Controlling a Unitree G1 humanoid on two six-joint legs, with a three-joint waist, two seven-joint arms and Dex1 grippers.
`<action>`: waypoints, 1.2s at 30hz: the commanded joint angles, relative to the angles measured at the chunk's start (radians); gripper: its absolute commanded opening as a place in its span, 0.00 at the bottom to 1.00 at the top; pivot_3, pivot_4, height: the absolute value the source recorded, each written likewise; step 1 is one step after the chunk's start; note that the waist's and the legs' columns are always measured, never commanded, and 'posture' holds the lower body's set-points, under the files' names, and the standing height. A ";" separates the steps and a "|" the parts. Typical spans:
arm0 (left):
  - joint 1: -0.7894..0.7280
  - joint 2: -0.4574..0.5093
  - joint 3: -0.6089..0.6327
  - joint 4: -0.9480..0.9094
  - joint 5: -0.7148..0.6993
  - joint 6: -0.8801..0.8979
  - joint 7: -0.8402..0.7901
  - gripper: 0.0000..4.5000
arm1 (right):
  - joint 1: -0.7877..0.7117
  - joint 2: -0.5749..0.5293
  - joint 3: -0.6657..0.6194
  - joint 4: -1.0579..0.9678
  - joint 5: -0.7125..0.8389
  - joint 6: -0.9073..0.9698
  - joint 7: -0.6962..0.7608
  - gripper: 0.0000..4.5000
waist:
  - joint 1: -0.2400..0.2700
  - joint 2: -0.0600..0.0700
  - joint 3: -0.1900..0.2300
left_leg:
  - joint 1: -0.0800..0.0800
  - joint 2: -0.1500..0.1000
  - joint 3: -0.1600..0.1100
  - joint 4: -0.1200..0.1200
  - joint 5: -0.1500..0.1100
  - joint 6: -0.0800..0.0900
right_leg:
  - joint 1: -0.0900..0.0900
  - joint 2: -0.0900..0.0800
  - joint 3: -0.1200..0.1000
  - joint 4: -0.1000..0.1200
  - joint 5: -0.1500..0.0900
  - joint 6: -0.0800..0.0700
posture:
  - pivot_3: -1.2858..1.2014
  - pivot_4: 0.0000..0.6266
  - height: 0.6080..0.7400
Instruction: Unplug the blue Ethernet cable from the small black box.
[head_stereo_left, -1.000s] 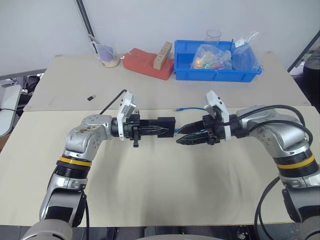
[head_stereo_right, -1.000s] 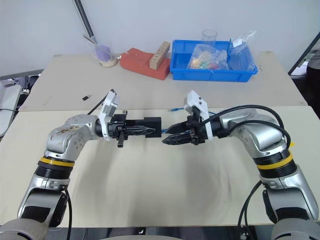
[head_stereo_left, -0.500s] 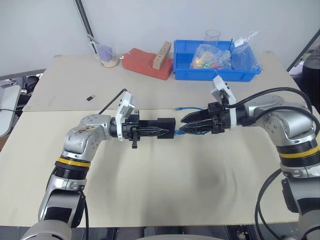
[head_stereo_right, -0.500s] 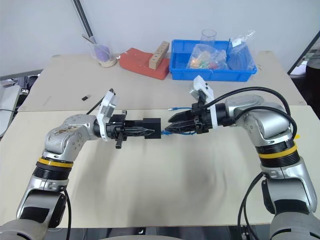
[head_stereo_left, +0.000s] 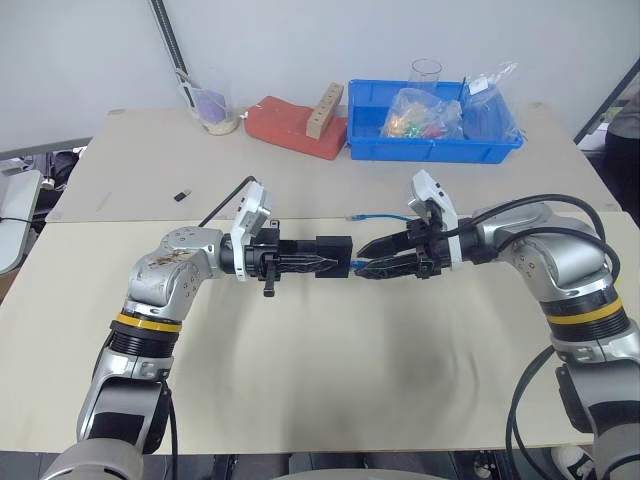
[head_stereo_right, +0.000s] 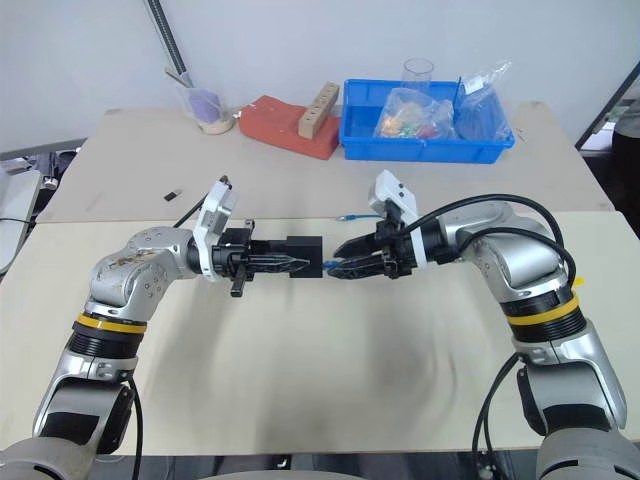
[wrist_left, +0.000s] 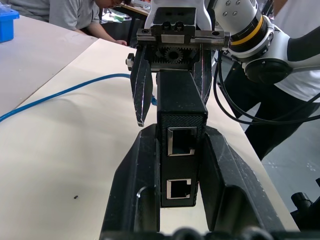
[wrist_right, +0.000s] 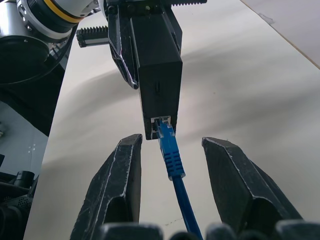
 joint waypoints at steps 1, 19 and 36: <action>-0.018 0.001 0.009 -0.011 -0.008 -0.009 -0.007 0.12 | -0.012 0.005 -0.009 -0.005 -0.003 -0.022 0.018 0.48 | 0.000 0.000 0.000 | 0.000 0.000 0.000 0.000 0.000 0.000 | 0.000 0.000 0.000 0.000 0.000 0.000 | 0.52 0.24 1.00; 0.007 0.020 0.020 -0.047 -0.018 0.000 -0.009 0.12 | 0.009 -0.039 -0.020 0.016 -0.060 -0.075 0.082 0.01 | 0.000 0.000 0.000 | 0.000 0.000 0.000 0.000 0.000 0.000 | 0.000 0.000 0.000 0.000 0.000 0.000 | 0.52 0.24 1.00; 0.182 0.061 0.055 -0.146 0.017 -0.075 0.089 0.12 | 0.327 -0.078 -0.045 0.164 -0.374 -0.585 -0.115 0.36 | 0.001 0.000 0.000 | 0.000 0.000 0.001 -0.001 0.000 0.000 | -0.001 0.000 0.001 0.000 0.000 0.000 | 0.52 0.24 1.00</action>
